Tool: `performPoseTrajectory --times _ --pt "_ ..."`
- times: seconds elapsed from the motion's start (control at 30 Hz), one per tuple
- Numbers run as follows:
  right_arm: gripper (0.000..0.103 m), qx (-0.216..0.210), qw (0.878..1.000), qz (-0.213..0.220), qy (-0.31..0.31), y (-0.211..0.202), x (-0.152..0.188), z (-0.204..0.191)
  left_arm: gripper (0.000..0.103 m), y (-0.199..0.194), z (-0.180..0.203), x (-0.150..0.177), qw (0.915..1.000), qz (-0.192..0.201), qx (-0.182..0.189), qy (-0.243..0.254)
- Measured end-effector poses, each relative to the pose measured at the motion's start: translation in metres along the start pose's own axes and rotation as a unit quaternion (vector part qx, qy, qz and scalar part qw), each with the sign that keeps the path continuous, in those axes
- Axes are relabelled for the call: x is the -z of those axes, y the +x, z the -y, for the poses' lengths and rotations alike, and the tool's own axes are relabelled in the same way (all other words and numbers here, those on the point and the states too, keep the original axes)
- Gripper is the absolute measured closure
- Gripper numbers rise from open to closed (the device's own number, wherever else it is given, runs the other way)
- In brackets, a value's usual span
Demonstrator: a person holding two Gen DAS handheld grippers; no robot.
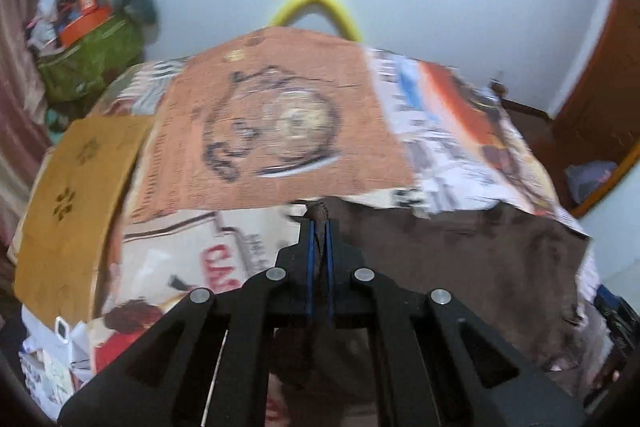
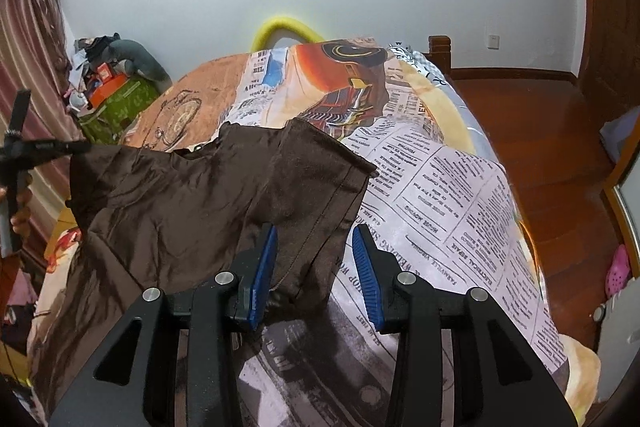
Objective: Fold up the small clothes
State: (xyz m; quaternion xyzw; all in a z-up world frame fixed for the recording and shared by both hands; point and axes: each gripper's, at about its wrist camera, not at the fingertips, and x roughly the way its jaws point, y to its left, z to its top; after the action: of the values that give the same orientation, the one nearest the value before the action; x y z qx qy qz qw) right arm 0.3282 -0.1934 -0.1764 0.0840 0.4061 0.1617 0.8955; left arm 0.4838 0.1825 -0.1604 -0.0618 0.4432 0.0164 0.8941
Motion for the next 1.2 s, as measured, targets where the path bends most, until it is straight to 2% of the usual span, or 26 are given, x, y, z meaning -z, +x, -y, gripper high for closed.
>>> performPoseTrajectory --times 0.13,0.23,0.33,0.43,0.5,0.57,0.73,0.87,1.0,1.1,1.2 --pt "0.068 -0.003 1.0 0.002 -0.004 -0.005 0.002 0.002 0.099 0.011 0.037 0.008 0.998 -0.029 0.056 0.008" --pt "0.068 -0.005 1.0 0.001 -0.006 -0.007 0.001 0.004 0.099 0.032 0.062 0.019 0.9957 -0.061 0.062 0.03" --pt "0.066 -0.01 1.0 -0.002 -0.007 -0.007 -0.001 0.007 0.098 0.047 0.07 0.028 0.9922 -0.097 0.072 0.03" --pt "0.055 -0.011 1.0 0.0 -0.01 -0.006 -0.003 0.008 0.084 0.044 0.07 0.032 0.9917 -0.099 0.077 0.031" --pt "0.054 -0.013 1.0 0.001 -0.012 -0.003 -0.005 0.008 0.063 0.033 0.064 0.03 0.9944 -0.078 0.066 0.029" --pt "0.053 -0.016 1.0 -0.002 -0.011 0.002 -0.009 0.009 0.055 0.02 0.052 0.029 0.9968 -0.056 0.052 0.022" --pt "0.053 -0.014 1.0 -0.011 -0.015 0.02 -0.019 0.009 0.05 0.01 0.007 0.036 0.9993 -0.036 0.001 0.005" --pt "0.054 0.006 0.999 -0.014 -0.03 0.032 -0.025 0.009 0.05 0.015 -0.034 0.056 0.9984 -0.047 -0.028 -0.015" --pt "0.053 0.027 0.998 -0.025 -0.048 0.048 -0.038 0.012 0.05 0.015 -0.048 0.078 0.9982 -0.054 -0.026 -0.009" --pt "0.053 0.021 0.998 -0.043 -0.051 0.06 -0.042 0.017 0.05 0.018 -0.048 0.089 0.9971 -0.055 -0.052 0.009" --pt "0.053 -0.01 0.997 -0.054 -0.06 0.067 -0.042 0.013 0.049 0.021 -0.056 0.089 0.9971 -0.045 -0.061 -0.006"
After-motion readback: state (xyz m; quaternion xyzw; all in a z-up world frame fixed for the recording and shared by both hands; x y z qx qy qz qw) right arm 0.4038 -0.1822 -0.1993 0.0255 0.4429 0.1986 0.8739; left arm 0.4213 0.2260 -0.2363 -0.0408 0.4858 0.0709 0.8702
